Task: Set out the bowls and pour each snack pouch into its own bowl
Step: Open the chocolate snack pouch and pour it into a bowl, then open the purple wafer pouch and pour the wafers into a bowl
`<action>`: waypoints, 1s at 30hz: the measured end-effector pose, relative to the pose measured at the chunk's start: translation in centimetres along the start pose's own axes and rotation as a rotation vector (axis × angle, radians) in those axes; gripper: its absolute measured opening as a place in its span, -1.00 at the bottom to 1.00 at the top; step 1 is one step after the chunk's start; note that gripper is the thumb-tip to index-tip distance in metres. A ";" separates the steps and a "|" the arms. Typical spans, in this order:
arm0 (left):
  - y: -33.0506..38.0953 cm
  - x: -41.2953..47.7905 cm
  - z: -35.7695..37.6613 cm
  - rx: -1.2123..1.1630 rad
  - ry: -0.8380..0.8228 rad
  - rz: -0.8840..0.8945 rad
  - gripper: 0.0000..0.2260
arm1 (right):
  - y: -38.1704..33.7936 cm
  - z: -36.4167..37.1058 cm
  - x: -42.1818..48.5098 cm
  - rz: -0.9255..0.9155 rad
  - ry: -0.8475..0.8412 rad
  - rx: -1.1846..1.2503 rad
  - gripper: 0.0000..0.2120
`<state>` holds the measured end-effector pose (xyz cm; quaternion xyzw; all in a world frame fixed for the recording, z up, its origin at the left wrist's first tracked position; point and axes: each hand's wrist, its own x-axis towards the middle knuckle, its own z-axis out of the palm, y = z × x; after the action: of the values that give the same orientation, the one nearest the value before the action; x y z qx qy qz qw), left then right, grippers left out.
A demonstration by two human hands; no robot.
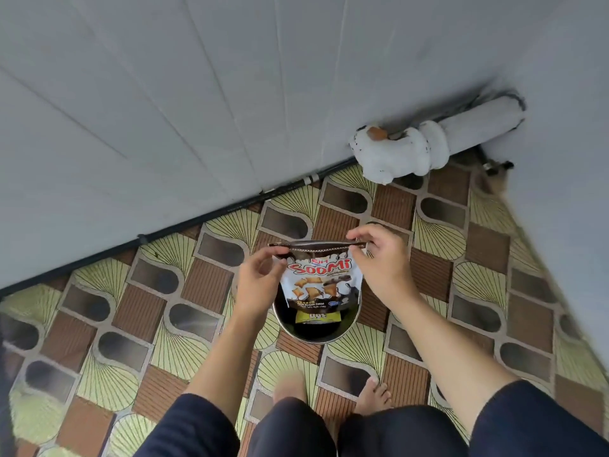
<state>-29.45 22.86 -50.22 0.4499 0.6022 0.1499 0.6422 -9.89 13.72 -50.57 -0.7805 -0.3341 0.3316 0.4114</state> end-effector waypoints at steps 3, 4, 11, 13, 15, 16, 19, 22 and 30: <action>-1.3 0.6 0.3 0.052 -0.029 -0.062 -0.83 | 1.5 0.5 0.0 0.041 -0.055 -0.028 -0.81; -1.6 0.7 0.2 0.082 -0.037 -0.075 -0.81 | 1.7 0.4 -0.2 0.062 -0.066 -0.025 -0.82; 5.9 -3.5 -2.3 0.236 -0.076 0.108 -0.80 | -4.8 -2.9 -2.8 0.137 -0.071 0.038 -0.83; 10.1 -5.9 -3.2 0.263 -0.081 0.171 -0.82 | -9.0 -4.7 -3.6 0.120 -0.053 0.048 -0.82; 14.9 -8.8 -4.0 0.276 -0.094 0.249 -0.82 | -14.0 -6.7 -4.6 0.085 -0.037 0.039 -0.81; 17.3 -10.4 -4.4 0.285 -0.101 0.292 -0.83 | -16.6 -7.8 -5.2 0.063 -0.031 0.038 -0.81; 24.4 -15.8 -5.1 0.306 -0.143 0.422 -0.88 | -24.4 -11.3 -7.3 -0.018 -0.009 0.056 -0.82; 30.9 -21.7 -5.3 0.295 -0.193 0.559 -0.91 | -31.5 -15.2 -9.5 -0.116 0.064 0.106 -0.84; 42.7 -33.9 -0.3 0.274 -0.346 0.936 -0.90 | -42.2 -27.5 -17.5 -0.339 0.370 0.204 -0.92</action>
<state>-22.59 21.57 3.87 0.7694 0.2354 0.2643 0.5318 -8.31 6.76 2.22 -0.7151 -0.3440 0.1417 0.5919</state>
